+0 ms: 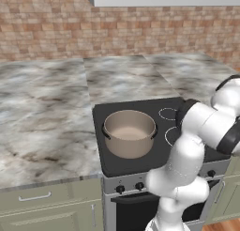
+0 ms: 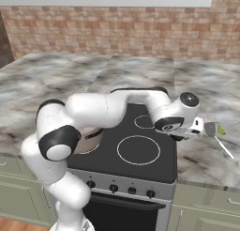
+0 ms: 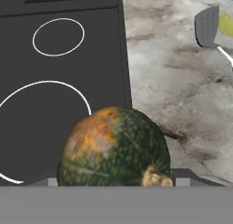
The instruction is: Put the squash and lemon wedge in the pot. Retrieve the spatula and lightly stir the vegetables in the pot.
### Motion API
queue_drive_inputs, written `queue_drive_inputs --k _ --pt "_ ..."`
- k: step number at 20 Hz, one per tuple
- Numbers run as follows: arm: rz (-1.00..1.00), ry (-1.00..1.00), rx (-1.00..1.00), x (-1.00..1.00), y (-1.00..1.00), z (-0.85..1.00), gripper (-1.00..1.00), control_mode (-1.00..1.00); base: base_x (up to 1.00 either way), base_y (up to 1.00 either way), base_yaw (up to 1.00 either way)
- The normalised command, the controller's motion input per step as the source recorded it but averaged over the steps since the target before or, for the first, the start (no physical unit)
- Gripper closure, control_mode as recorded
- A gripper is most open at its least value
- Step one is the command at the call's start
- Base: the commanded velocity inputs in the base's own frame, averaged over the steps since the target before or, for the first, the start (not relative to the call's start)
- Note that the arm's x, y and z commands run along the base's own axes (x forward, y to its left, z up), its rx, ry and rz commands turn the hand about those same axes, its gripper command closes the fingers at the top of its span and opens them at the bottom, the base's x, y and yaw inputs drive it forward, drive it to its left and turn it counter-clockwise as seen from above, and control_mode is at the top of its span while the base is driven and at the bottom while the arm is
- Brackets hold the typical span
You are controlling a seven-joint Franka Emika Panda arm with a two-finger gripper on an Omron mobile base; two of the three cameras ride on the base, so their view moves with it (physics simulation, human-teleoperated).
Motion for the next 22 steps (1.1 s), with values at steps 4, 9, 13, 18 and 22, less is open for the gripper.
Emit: queue_drive_inputs --k 4,9,13,18,22 --pt "0.01 0.00 -0.18 0.00 1.00 0.79 1.00 -1.00 0.00 0.00 0.00" --pt "0.00 0.06 -0.18 0.00 1.00 0.57 1.00 -1.00 0.00 0.00 0.00" --pt "0.06 0.05 -0.11 0.00 1.00 0.24 1.00 -1.00 0.00 0.00 0.00" --pt "0.14 0.00 -0.01 -0.03 1.00 0.02 1.00 -1.00 0.00 0.00 0.00" --pt "0.20 -0.03 0.02 -0.06 1.00 -0.08 1.00 -1.00 0.00 0.00 0.00"
